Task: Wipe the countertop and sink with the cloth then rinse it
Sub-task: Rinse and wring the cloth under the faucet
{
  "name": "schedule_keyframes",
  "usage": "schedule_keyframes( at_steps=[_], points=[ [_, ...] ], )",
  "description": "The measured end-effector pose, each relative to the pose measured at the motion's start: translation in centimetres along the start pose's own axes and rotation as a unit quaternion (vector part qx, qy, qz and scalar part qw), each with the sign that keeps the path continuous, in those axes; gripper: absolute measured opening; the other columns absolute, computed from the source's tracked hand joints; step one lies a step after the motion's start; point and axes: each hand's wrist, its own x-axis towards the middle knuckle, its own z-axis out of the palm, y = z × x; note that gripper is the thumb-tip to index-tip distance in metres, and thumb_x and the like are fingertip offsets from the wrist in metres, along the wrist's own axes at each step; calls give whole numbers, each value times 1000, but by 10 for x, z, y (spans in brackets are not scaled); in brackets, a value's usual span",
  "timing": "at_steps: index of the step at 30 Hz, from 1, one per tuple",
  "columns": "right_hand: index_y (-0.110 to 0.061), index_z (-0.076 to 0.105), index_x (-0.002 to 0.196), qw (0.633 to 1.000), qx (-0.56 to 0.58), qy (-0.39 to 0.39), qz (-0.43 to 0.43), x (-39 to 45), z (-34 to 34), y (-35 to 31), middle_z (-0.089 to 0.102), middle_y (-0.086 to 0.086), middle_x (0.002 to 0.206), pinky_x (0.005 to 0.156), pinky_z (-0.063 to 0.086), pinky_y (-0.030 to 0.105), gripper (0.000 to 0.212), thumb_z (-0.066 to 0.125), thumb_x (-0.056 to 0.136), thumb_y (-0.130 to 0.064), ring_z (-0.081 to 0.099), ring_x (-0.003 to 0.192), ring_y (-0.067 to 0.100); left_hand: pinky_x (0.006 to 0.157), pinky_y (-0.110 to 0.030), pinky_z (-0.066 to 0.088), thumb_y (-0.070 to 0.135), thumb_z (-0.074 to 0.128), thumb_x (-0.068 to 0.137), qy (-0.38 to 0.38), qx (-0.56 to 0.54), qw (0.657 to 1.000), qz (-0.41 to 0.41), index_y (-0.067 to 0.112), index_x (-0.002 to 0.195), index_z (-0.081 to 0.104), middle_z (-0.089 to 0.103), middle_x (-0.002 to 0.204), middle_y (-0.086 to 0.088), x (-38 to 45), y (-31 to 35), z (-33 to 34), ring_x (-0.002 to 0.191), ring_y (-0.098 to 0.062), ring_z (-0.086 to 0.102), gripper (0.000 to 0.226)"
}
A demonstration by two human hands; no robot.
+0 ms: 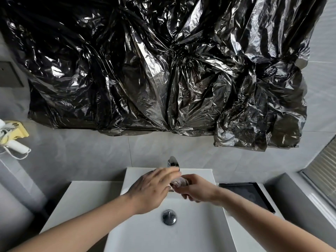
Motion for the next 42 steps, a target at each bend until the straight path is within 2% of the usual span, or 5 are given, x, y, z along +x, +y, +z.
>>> schedule_keyframes(
  at_steps=[6, 16, 28, 36, 42],
  points=[
    [-24, 47, 84, 946, 140, -274, 105, -4, -4, -11, 20, -9, 60, 43, 10, 19, 24, 43, 108, -25, 14, 46, 5, 88, -29, 48, 28, 55, 99, -11, 83, 992, 92, 20, 148, 44, 61, 121, 8, -6, -14, 10, 100, -15, 57, 51],
    [-11, 42, 117, 889, -451, 14, -81, -1, 25, 4, 69, 20, 105, 70, 34, 41, 32, 35, 110, -41, 63, 92, 44, 75, -40, 53, 29, 44, 95, -351, -82, 919, -160, 24, 92, 63, 67, 89, 1, 41, -16, -4, 84, -25, 64, 20],
    [-20, 42, 119, 865, -442, 98, -218, 13, 24, 46, 66, -4, 118, 62, 39, 39, 27, 30, 109, -42, 65, 89, 33, 58, -26, 41, 35, 36, 108, -328, -534, 694, -354, 16, 86, 52, 38, 59, 3, 22, -20, 23, 51, -15, 39, 33],
    [-27, 45, 83, 957, -224, 153, -99, 6, 25, 34, 56, -8, 76, 72, 48, 45, 33, 35, 107, -48, 51, 70, 22, 91, -33, 49, 52, 41, 101, -101, -166, 955, -223, 47, 139, 40, 52, 130, 26, -3, 12, 7, 106, -4, 60, 38],
    [-19, 58, 102, 960, 241, -113, 82, -21, 21, 8, 42, -6, 74, 51, 20, 21, 41, 34, 110, -51, 20, 61, 12, 84, -34, 53, 37, 38, 105, -73, -33, 997, -16, 37, 147, 36, 47, 135, 15, -18, -4, 7, 116, -12, 54, 42]
  ],
)
